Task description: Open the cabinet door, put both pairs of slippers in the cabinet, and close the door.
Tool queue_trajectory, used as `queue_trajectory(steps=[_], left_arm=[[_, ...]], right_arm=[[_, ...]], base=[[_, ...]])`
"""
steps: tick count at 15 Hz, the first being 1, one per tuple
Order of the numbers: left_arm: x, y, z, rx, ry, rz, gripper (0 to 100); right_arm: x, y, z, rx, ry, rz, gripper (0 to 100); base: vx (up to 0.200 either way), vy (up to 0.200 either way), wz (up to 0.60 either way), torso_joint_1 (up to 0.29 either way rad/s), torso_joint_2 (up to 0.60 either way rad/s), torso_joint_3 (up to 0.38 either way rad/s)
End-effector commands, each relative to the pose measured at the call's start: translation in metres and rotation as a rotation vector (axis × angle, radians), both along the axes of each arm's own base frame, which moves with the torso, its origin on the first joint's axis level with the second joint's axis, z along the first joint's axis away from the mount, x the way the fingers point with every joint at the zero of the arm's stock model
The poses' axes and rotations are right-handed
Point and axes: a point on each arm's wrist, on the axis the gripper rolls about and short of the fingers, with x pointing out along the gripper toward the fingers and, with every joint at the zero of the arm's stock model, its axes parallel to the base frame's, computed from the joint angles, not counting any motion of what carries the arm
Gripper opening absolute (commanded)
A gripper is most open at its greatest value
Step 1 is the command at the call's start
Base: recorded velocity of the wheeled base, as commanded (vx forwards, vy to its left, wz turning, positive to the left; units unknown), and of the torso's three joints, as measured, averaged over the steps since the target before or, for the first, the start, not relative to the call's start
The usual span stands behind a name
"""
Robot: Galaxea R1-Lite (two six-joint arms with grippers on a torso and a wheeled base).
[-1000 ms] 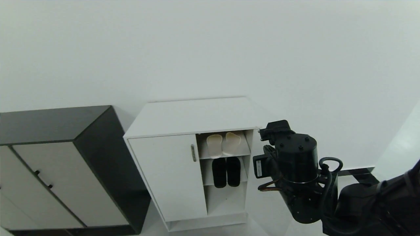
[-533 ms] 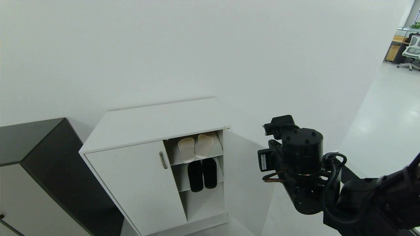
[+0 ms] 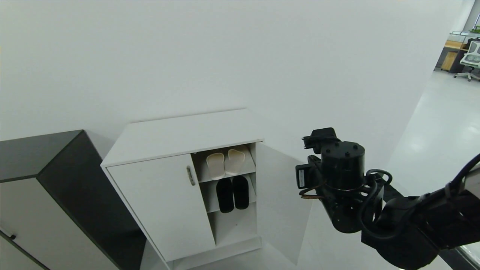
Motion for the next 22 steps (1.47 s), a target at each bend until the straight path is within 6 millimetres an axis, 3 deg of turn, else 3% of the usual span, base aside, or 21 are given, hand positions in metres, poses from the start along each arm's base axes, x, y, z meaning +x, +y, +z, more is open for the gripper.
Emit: queue_trajectory(steps=[1, 6, 9, 12, 14, 17, 18, 22], left_arm=[[0.0, 0.0, 0.0, 0.002, 0.001, -0.001, 0], [0.0, 0.0, 0.0, 0.001, 0.002, -0.001, 0], [0.0, 0.0, 0.0, 0.001, -0.001, 0.002, 0], [0.0, 0.0, 0.0, -0.001, -0.001, 0.0, 0], [0.0, 0.0, 0.0, -0.001, -0.001, 0.0, 0], [0.0, 0.0, 0.0, -0.001, -0.001, 0.0, 0], [0.0, 0.0, 0.0, -0.002, -0.001, 0.0, 0], [0.0, 0.0, 0.0, -0.001, 0.001, 0.002, 0]], right_arm=[[0.022, -0.005, -0.007, 0.001, 0.005, -0.036, 0], [0.088, -0.024, 0.017, 0.091, 0.044, -0.065, 0], [0.107, -0.03, 0.029, 0.202, 0.177, -0.001, 0], [0.148, -0.036, 0.011, 0.204, 0.174, -0.051, 0], [0.165, -0.039, -0.001, 0.201, 0.175, -0.07, 0], [0.175, -0.041, -0.018, 0.192, 0.196, -0.088, 0], [0.18, -0.04, -0.032, 0.184, 0.219, -0.093, 0], [0.187, -0.042, -0.046, 0.174, 0.24, -0.104, 0]], base=[[-0.2, 0.0, 0.0, -0.012, -0.01, 0.002], [0.0, 0.0, 0.0, 0.0, 0.0, 0.0], [0.0, 0.0, 0.0, 0.0, 0.0, 0.0], [0.0, 0.0, 0.0, 0.0, 0.0, 0.0], [0.0, 0.0, 0.0, 0.0, 0.0, 0.0], [0.0, 0.0, 0.0, 0.0, 0.0, 0.0], [0.0, 0.0, 0.0, 0.0, 0.0, 0.0], [0.0, 0.0, 0.0, 0.0, 0.0, 0.0]])
